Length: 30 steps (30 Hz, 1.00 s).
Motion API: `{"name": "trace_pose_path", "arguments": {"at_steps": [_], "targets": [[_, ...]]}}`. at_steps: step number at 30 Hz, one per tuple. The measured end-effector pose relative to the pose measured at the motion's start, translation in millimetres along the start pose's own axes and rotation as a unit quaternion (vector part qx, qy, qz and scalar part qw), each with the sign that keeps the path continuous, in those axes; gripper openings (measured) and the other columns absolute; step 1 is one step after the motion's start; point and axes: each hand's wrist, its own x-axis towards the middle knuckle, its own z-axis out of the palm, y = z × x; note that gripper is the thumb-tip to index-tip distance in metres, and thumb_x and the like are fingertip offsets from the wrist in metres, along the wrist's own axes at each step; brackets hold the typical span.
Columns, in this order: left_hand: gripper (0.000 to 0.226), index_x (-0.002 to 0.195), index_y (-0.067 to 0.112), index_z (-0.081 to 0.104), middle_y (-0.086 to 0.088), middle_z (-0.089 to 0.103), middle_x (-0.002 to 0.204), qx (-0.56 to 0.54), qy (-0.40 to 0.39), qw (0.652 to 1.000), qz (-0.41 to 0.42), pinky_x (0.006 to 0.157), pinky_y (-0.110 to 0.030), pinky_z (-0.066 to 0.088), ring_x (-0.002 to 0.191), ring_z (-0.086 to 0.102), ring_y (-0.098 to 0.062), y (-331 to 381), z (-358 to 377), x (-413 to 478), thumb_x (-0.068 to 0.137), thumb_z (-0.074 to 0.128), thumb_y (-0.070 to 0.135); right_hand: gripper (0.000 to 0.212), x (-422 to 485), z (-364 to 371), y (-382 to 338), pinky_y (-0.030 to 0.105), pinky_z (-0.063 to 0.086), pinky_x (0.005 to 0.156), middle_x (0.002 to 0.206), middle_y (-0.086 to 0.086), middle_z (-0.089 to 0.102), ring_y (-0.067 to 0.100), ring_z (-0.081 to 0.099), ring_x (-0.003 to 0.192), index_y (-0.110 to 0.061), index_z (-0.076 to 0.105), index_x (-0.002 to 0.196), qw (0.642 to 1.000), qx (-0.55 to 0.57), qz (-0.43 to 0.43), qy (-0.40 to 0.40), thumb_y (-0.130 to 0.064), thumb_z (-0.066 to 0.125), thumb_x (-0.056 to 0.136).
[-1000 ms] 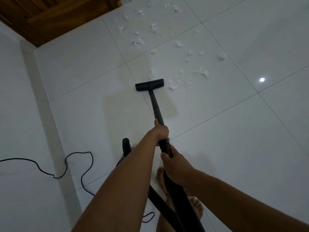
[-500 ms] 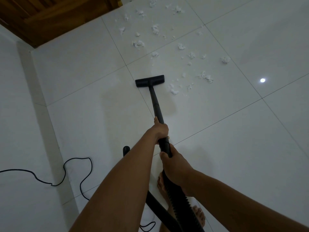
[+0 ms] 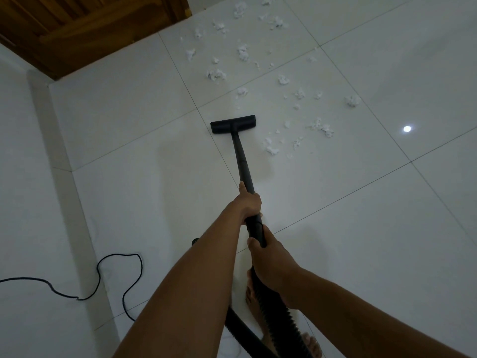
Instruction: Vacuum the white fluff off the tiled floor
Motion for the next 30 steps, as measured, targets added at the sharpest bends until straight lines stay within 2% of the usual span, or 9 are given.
{"name": "trace_pose_path", "arguments": {"at_steps": [6,9,13,17,20,22,26,28,30], "targets": [[0.071,0.160,0.035,-0.014,-0.024,0.058,0.133,-0.021,-0.008,1.000,-0.005,0.101,-0.045,0.054,0.093,0.055,-0.024,-4,3,-10,0.108,0.033,0.019,0.045,-13,1,0,0.023,0.052,0.052,0.075,0.004,0.062,0.008,0.057,0.048,-0.035,0.029,0.154,1.000,-0.012,0.003,0.004,-0.033,0.037,0.109],[0.071,0.160,0.035,-0.014,-0.022,0.058,0.134,-0.009,-0.014,1.000,-0.008,0.099,-0.043,0.055,0.094,0.056,-0.023,-6,9,-21,0.108,0.032,0.020,0.046,-27,-3,2,0.015,0.044,0.042,0.071,0.001,0.060,0.001,0.052,0.039,-0.033,0.028,0.155,0.999,-0.032,-0.005,0.011,-0.032,0.037,0.110],[0.073,0.160,0.033,-0.016,-0.018,0.059,0.127,0.004,-0.020,1.000,-0.012,0.089,-0.037,0.056,0.095,0.059,-0.022,-3,18,-32,0.108,0.033,0.017,0.046,-39,-10,0,0.016,0.042,0.046,0.071,-0.002,0.058,0.003,0.051,0.046,-0.030,0.030,0.155,0.999,-0.048,-0.005,0.019,-0.032,0.037,0.110],[0.074,0.159,0.034,-0.017,-0.019,0.059,0.130,0.007,-0.018,1.000,-0.013,0.099,-0.042,0.055,0.099,0.059,-0.024,7,16,-31,0.108,0.034,0.018,0.045,-38,-17,-9,0.013,0.041,0.044,0.075,-0.004,0.060,0.003,0.052,0.051,-0.029,0.033,0.154,0.998,-0.052,-0.002,0.026,-0.031,0.038,0.109],[0.075,0.159,0.035,-0.017,-0.016,0.061,0.118,-0.001,-0.023,1.000,-0.017,0.093,-0.038,0.056,0.091,0.060,-0.021,14,15,-31,0.107,0.034,0.016,0.045,-35,-21,-15,0.009,0.037,0.037,0.074,-0.004,0.058,0.003,0.051,0.052,-0.027,0.034,0.154,0.998,-0.062,-0.001,0.026,-0.031,0.037,0.110],[0.076,0.159,0.036,-0.017,-0.016,0.060,0.121,-0.005,-0.028,0.999,-0.018,0.090,-0.038,0.056,0.086,0.059,-0.020,20,15,-29,0.107,0.034,0.016,0.045,-31,-26,-18,0.010,0.037,0.035,0.071,-0.003,0.056,0.003,0.050,0.048,-0.028,0.033,0.154,0.998,-0.056,0.000,0.022,-0.030,0.038,0.109],[0.076,0.159,0.037,-0.017,-0.017,0.058,0.128,-0.005,-0.022,1.000,-0.017,0.089,-0.038,0.055,0.090,0.058,-0.022,36,17,-12,0.106,0.034,0.016,0.042,-15,-40,-24,0.021,0.052,0.052,0.072,-0.001,0.059,0.009,0.057,0.054,-0.031,0.036,0.150,0.997,-0.072,0.001,0.024,-0.032,0.037,0.108],[0.076,0.159,0.037,-0.017,-0.018,0.057,0.132,-0.008,-0.016,1.000,-0.017,0.092,-0.039,0.056,0.095,0.059,-0.023,43,19,-3,0.106,0.034,0.017,0.042,-8,-46,-27,0.035,0.060,0.069,0.075,0.003,0.062,0.016,0.061,0.062,-0.034,0.035,0.149,0.999,-0.041,0.008,0.013,-0.032,0.038,0.108],[0.075,0.159,0.038,-0.016,-0.019,0.057,0.132,-0.018,-0.010,1.000,-0.019,0.096,-0.041,0.057,0.095,0.059,-0.023,50,20,4,0.106,0.034,0.018,0.043,-2,-53,-32,0.049,0.061,0.082,0.078,0.006,0.063,0.022,0.062,0.068,-0.036,0.033,0.150,1.000,-0.025,0.013,0.001,-0.032,0.038,0.107]]}}
